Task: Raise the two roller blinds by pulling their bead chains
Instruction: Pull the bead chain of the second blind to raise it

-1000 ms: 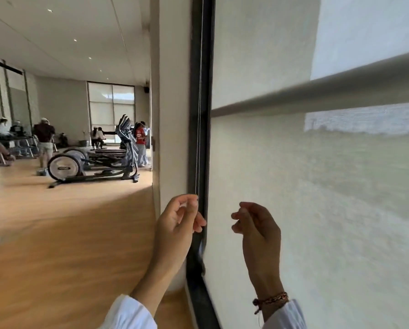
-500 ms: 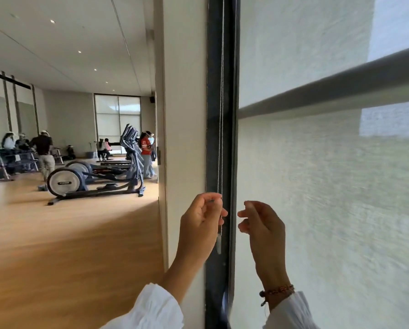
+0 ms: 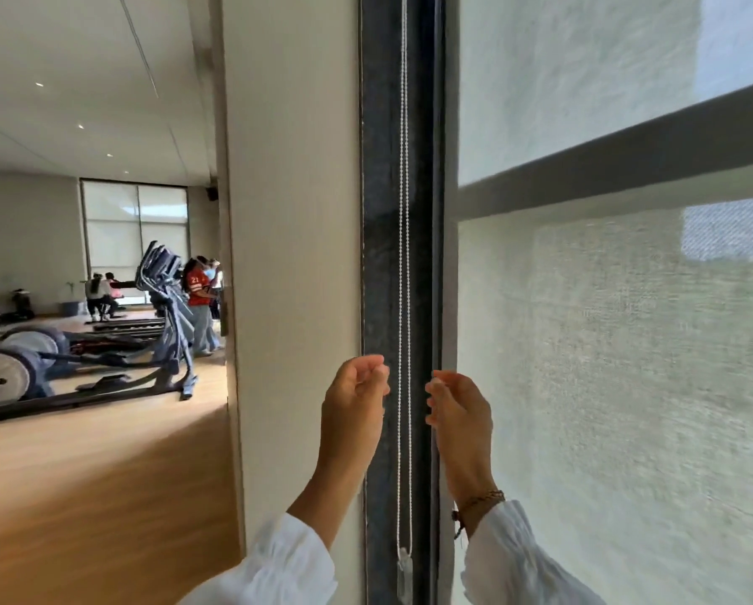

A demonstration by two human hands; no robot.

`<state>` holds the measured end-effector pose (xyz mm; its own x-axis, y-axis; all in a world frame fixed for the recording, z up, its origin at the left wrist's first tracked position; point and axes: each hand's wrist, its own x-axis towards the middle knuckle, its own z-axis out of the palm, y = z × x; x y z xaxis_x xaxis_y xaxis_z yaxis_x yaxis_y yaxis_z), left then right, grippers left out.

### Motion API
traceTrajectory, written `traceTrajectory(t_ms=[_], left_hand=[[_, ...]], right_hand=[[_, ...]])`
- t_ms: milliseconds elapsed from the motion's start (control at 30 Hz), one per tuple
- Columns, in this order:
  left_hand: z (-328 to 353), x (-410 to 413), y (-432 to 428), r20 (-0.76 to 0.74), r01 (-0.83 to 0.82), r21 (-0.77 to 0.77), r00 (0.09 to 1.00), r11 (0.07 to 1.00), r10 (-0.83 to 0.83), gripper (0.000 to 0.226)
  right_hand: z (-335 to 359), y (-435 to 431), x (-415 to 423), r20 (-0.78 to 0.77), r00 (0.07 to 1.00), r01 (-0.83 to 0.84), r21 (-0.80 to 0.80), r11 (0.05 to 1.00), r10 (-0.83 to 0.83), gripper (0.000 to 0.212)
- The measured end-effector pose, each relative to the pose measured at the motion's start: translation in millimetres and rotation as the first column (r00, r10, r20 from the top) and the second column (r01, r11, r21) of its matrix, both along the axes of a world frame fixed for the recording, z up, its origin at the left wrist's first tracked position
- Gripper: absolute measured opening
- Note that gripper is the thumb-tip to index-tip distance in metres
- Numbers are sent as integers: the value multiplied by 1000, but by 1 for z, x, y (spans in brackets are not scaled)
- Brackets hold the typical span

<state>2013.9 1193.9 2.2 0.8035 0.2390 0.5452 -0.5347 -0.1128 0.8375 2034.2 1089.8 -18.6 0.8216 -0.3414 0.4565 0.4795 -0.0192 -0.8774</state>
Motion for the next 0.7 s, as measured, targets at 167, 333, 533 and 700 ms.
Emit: traceTrajectory(t_ms=[167,333,533,700], left_hand=[[6,99,6,-34,168,120,986,978,-165,29],[22,162,18,55,237,92,969,967,-243,31],[24,196,33,69,418,14,906,908,-418,27],[37,195,27,113,601,-83,798,795,-592,29]], right_hand=[[8,21,96,-3,991,134,3,991,-134,29],[39,31,172,-45,974,221,8,975,-220,45],[55,47,199,112,915,394,-38,918,-388,21],[43,59,155,285,697,674,54,737,-658,50]])
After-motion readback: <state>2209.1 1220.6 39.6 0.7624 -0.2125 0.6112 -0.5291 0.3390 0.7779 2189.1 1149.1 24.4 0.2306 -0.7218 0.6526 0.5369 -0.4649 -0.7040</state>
